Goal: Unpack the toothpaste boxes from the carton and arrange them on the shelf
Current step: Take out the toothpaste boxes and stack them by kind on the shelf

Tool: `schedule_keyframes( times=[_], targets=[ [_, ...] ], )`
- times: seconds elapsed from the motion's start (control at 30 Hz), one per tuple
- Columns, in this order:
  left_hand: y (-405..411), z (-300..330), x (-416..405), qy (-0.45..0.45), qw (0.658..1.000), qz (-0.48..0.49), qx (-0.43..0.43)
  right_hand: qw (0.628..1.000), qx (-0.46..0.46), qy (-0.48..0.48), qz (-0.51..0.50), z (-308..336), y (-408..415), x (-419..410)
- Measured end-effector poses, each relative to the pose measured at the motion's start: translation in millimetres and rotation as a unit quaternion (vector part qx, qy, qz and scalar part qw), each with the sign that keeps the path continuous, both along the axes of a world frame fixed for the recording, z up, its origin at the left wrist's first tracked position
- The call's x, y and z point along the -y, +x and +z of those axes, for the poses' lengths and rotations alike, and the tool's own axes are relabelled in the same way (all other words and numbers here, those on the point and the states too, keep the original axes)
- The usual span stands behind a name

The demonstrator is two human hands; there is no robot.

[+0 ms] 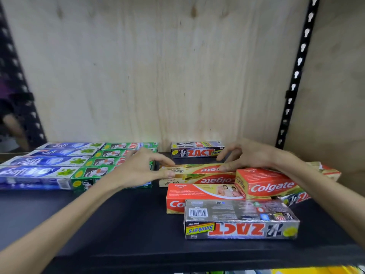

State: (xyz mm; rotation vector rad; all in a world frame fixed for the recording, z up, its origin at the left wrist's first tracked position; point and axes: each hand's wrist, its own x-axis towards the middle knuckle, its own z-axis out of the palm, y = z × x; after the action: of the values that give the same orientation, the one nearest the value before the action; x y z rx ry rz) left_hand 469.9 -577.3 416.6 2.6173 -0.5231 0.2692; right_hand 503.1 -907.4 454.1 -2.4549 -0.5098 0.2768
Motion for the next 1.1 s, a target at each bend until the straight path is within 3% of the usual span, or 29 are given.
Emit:
schedule_keyframes(
  times=[0.23,0.4,0.5,0.7,0.9,1.1],
  targets=[
    [5,0,3,-0.050,0.998,0.007,-0.033,0.998,0.038,0.010,-0.040,-3,12,3],
    [42,10,8,-0.054,0.998,0.027,0.019,0.990,0.114,-0.017,-0.082,1,49,7],
    [71,17,15,-0.004,0.998,0.037,0.047,0.982,0.145,-0.083,-0.084,2,69,3],
    [107,19,28,0.006,0.999,0.025,0.033,0.977,0.157,-0.134,-0.046,-6,97,-3],
    [117,13,20,-0.001,1.000,0.015,0.008,0.957,0.226,-0.182,-0.007,-5,113,-16],
    [118,16,1,-0.008,0.999,0.043,0.000,0.954,0.246,-0.169,0.024,-7,116,-34]
  ],
)
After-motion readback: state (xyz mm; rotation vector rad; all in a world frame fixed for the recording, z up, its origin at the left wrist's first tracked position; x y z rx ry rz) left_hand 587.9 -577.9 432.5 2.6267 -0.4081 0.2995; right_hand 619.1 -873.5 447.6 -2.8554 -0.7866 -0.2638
